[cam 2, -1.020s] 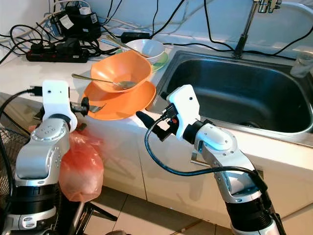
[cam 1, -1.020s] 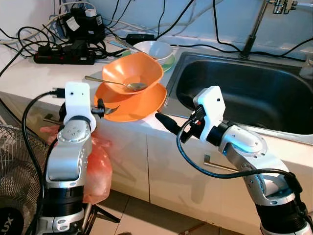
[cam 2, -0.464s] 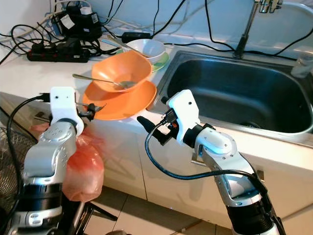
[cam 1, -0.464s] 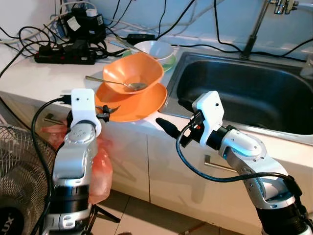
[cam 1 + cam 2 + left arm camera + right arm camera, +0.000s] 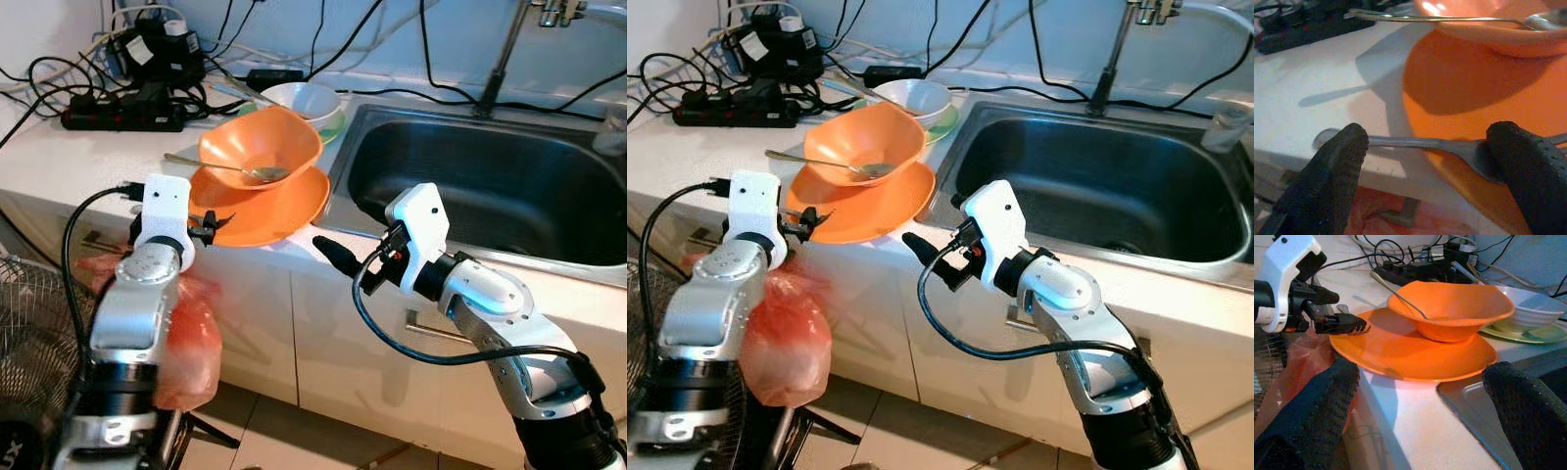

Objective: Kitchen organization

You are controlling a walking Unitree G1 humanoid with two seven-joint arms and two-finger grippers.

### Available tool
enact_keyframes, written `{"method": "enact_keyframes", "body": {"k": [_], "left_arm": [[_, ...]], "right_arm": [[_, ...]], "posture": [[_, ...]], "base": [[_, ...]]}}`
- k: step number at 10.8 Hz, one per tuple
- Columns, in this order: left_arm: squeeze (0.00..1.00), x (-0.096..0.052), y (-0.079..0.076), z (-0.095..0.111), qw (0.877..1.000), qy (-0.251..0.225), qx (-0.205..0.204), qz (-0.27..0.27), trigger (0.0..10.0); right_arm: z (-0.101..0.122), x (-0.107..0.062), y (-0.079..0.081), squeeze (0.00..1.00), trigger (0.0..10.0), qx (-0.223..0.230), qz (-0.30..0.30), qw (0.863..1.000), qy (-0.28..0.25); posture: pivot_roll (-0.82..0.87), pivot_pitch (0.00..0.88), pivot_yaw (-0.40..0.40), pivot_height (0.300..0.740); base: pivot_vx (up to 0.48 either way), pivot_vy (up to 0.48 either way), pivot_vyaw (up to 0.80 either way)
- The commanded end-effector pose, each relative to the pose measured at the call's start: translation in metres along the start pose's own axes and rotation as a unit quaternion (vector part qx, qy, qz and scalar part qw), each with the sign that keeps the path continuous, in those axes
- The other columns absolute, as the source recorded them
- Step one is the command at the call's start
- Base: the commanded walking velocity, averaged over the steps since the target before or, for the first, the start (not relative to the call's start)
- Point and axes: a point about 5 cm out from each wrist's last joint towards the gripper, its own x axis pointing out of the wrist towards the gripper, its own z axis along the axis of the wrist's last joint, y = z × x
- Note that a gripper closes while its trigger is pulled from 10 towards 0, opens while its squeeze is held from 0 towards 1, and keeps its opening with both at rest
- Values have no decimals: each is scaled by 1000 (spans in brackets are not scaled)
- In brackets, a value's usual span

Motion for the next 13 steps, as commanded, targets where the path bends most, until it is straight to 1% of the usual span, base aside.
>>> {"method": "enact_keyframes", "body": {"k": [1, 4, 5, 6, 7, 9, 12, 13], "left_arm": [[0, 2, -5, -16, 999, 40, 10, -18, 10000], [0, 1, -14, -1, 998, 12, 20, -55, 10000], [0, 1, -14, -1, 998, 12, 21, -56, 10000], [0, -2, -22, 2, 997, 2, 33, -74, 10000], [0, -3, -26, 3, 996, -2, 38, -82, 10000], [0, -2, -26, -5, 996, 4, 26, -79, 10000], [0, -1, -27, -11, 996, 6, 31, -84, 10000], [0, -1, -31, -12, 995, 1, 36, -97, 10000]], "right_arm": [[4, 0, 2, 0, 10000, -13, -2, 1000, -9], [2, -1, 3, 0, 10000, -10, -6, 1000, -9], [2, -1, 4, 0, 10000, -10, -7, 1000, -9], [2, -1, 4, 0, 10000, -9, -7, 1000, -9], [2, -1, 4, 0, 10000, -9, -7, 1000, -9], [1, -2, 4, 0, 10000, -12, -9, 1000, -7], [1, -3, 3, 0, 10000, -13, -13, 1000, -6], [1, -3, 3, 0, 10000, -14, -14, 1000, -6]], "posture": [[27, 0, 50, 740], [25, 0, 60, 740], [25, 0, 60, 740], [24, 0, 59, 740], [24, 0, 59, 740], [20, 0, 57, 740], [13, 0, 59, 740], [12, 0, 59, 740]], "base": [[0, 0, 0], [0, 0, 0], [0, 0, 0], [0, 0, 0], [0, 0, 0], [0, 0, 0], [0, 0, 0], [0, 0, 0]]}}
